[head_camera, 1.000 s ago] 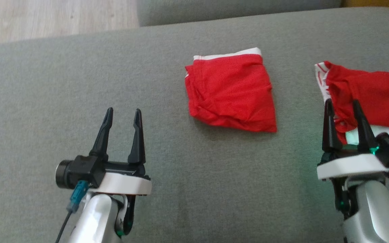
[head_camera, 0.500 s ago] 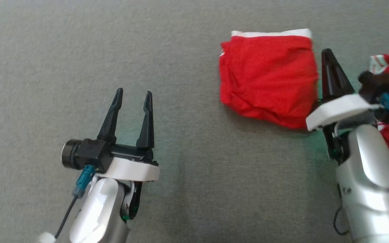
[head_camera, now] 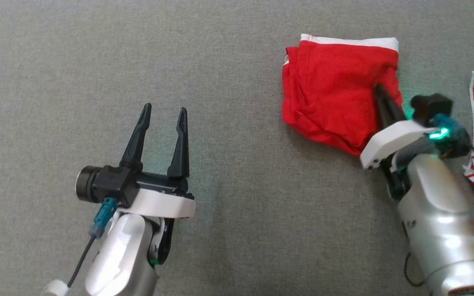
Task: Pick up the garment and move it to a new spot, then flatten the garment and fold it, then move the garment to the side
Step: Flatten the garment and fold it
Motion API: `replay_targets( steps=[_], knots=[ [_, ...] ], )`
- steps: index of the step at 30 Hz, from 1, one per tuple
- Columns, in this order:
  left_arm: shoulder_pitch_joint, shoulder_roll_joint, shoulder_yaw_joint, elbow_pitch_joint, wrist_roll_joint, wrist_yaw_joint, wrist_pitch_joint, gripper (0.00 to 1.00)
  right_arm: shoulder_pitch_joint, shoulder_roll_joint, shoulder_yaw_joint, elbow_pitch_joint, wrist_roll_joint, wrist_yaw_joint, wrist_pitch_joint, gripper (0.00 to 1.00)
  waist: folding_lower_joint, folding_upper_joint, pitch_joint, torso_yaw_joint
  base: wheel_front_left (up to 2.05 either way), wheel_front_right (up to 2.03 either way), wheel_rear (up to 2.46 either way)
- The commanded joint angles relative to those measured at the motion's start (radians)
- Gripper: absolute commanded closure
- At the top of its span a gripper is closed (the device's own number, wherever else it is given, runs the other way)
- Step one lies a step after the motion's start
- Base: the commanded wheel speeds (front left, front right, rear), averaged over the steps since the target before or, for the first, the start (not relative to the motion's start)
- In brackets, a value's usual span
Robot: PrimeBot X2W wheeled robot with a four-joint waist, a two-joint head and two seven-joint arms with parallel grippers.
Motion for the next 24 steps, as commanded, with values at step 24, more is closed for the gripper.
replay_targets(
  steps=[24],
  knots=[
    [-0.032,0.008,0.001,-0.032,-0.029,0.019,-0.005,0.00,-0.069,0.018,0.354,0.062,0.157,-0.001,-0.040,1.00,0.0000,0.0000,-0.023,0.059,0.00,0.00,0.00]
  ],
)
